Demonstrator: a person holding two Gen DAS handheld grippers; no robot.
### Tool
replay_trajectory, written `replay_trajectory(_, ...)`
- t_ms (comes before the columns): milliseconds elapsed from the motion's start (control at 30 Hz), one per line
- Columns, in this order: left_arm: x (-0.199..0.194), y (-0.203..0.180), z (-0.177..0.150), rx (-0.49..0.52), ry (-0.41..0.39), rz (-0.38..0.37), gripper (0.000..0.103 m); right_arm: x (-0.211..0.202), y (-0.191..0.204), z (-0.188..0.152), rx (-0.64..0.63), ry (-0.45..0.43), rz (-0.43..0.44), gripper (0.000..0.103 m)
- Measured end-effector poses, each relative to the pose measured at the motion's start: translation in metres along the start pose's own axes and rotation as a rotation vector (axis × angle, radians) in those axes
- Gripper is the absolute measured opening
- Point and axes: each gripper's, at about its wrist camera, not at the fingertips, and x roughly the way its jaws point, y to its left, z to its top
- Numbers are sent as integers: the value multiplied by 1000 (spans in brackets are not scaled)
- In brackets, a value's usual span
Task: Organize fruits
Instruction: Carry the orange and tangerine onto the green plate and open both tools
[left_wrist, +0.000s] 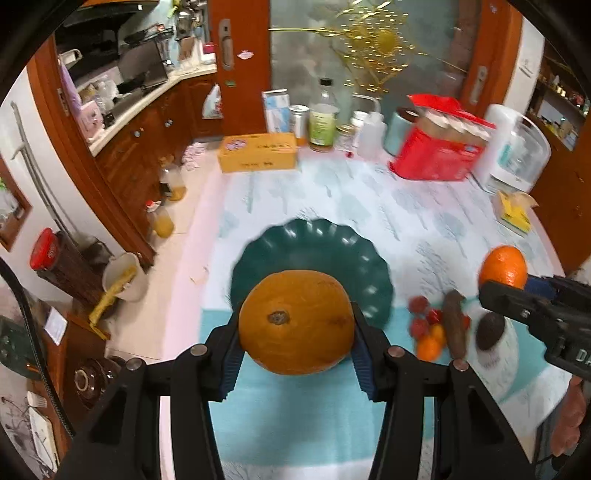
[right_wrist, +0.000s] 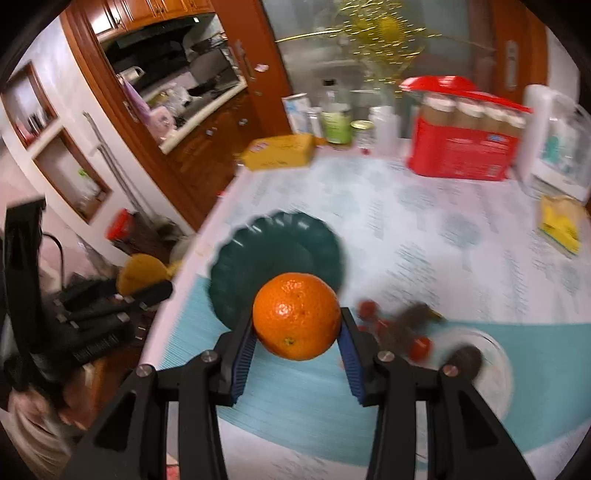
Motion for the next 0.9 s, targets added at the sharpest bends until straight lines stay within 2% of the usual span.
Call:
replay_trajectory(100, 25, 8, 12, -26, 29, -21, 50, 39, 9, 22, -34, 21, -36, 43)
replay_trajectory(200, 68, 5, 10, -35, 82, -4, 50, 89, 8, 27, -33, 99, -49, 44)
replay_trajectory(300, 115, 5, -3, -54, 148, 5, 50, 141, 3, 18, -58, 176, -83, 44)
replay_trajectory(400, 153, 5, -17, -83, 209, -14, 50, 176, -7, -1, -56, 227, -76, 44)
replay_trajectory(500, 178, 8, -26, -101, 241, -25, 50, 196, -14, -13, -42, 263, -43, 44)
replay_trajectory(600, 193, 8, -30, -111, 262, -30, 50, 207, -14, -20, -75, 285, -54, 46)
replay_trajectory(700, 198, 11, -31, -128, 265, -41, 61, 210, -11, -20, -114, 278, -50, 48)
replay_trajectory(767, 196, 12, -29, -129, 255, -55, 83, 210, -10, -20, -125, 273, -40, 52)
replay_trajectory(833, 192, 11, -26, -117, 226, -55, 85, 210, -12, -18, -125, 257, -33, 59)
replay_trajectory(900, 185, 5, -25, -81, 208, -32, 85, 207, -15, -18, -117, 238, -26, 60)
